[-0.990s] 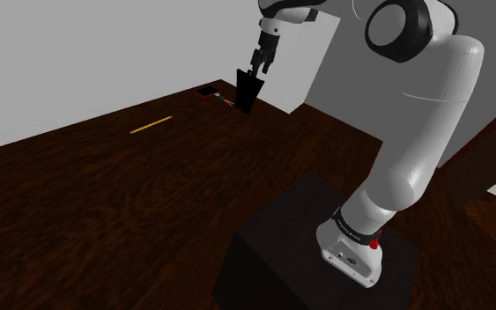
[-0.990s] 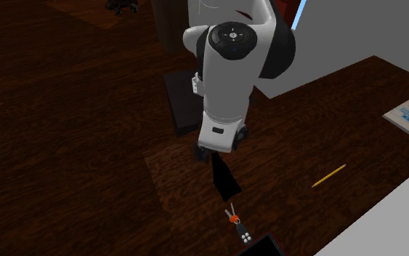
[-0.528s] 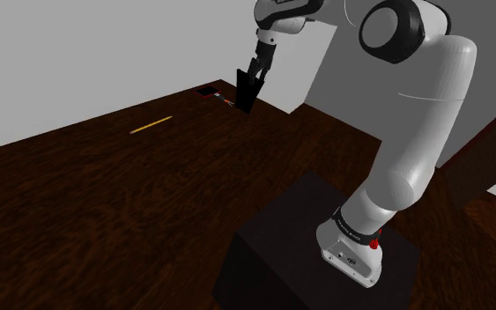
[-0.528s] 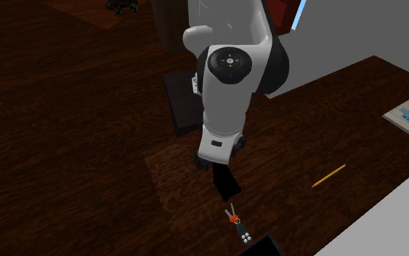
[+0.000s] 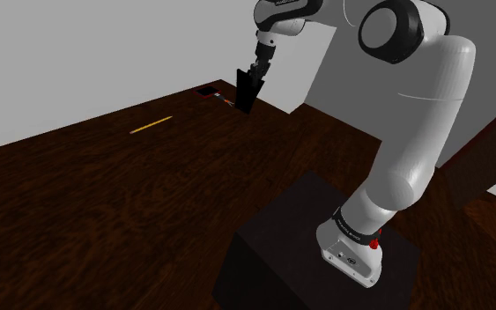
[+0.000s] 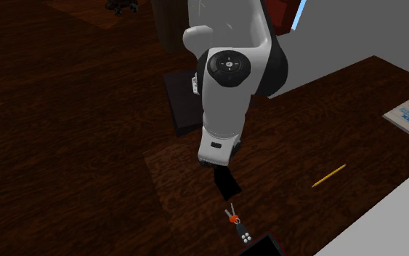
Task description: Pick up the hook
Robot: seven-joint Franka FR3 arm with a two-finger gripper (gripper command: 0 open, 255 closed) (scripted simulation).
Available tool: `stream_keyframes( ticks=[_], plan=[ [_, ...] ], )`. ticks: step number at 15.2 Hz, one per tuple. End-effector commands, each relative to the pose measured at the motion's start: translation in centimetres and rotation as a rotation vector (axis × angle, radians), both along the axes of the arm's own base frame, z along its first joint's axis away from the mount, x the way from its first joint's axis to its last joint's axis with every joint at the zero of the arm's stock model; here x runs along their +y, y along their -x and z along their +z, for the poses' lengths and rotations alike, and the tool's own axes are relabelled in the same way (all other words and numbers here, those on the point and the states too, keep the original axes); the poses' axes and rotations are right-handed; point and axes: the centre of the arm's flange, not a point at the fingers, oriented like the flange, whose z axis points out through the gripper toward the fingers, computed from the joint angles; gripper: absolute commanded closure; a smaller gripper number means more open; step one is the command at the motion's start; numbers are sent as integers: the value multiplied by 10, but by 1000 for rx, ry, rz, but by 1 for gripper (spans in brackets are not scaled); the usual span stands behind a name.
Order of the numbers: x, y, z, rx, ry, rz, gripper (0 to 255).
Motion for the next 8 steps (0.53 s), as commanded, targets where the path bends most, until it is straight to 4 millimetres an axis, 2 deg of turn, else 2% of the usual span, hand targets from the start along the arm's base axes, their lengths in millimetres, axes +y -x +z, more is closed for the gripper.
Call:
stream_keyframes(
  ticks=[1,4,8],
  plan=[
    [0,0,-1,1,0,0,255],
    [0,0,-1,1,0,0,255],
    [0,0,21,1,0,0,255]
  ],
)
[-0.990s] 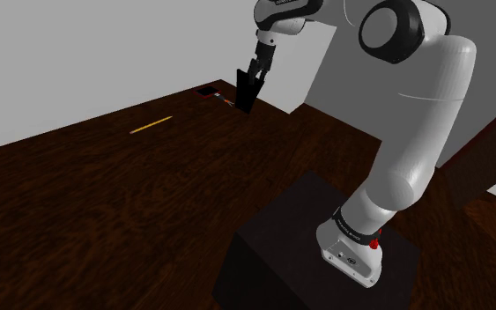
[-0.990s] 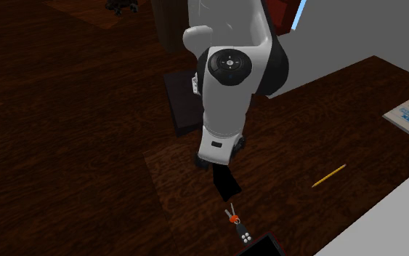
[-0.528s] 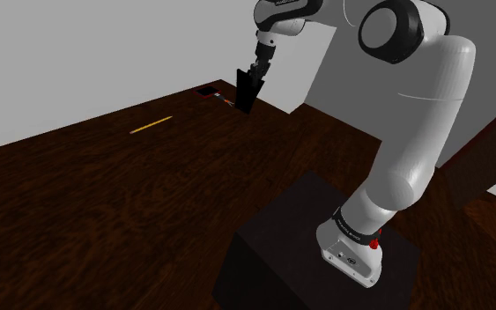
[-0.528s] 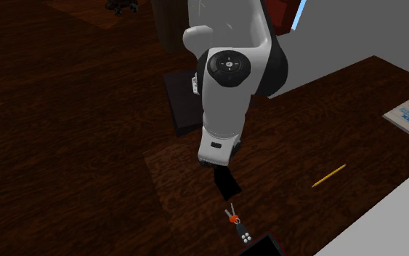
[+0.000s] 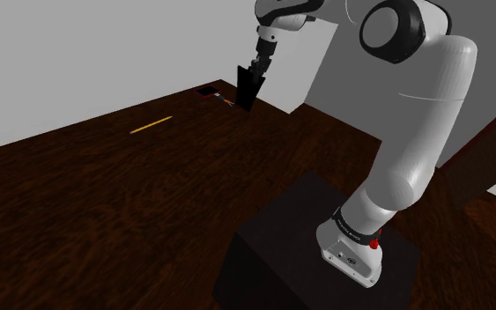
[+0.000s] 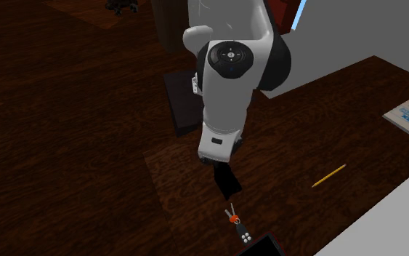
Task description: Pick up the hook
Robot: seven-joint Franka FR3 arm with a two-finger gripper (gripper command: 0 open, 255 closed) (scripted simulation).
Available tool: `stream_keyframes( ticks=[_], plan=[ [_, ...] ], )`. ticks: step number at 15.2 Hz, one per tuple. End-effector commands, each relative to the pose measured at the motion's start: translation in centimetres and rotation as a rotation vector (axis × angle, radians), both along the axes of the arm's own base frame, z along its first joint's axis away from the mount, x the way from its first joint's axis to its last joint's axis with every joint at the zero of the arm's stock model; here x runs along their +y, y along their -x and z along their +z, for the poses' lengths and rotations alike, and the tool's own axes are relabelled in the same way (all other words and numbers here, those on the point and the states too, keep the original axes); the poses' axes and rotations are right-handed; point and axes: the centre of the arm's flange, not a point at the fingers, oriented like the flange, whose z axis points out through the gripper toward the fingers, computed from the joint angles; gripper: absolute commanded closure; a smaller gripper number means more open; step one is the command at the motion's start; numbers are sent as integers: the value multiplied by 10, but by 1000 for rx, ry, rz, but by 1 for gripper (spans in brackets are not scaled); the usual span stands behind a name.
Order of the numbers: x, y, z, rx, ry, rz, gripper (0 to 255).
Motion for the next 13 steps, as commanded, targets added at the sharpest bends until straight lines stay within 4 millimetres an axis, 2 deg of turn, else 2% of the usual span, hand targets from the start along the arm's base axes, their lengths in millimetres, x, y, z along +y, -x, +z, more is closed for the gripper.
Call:
stream_keyframes(
  ticks=[1,11,13],
  plan=[
    [0,1,10,0,0,0,255],
    [0,1,63,0,0,0,255],
    [0,1,64,0,0,0,255]
  ],
)
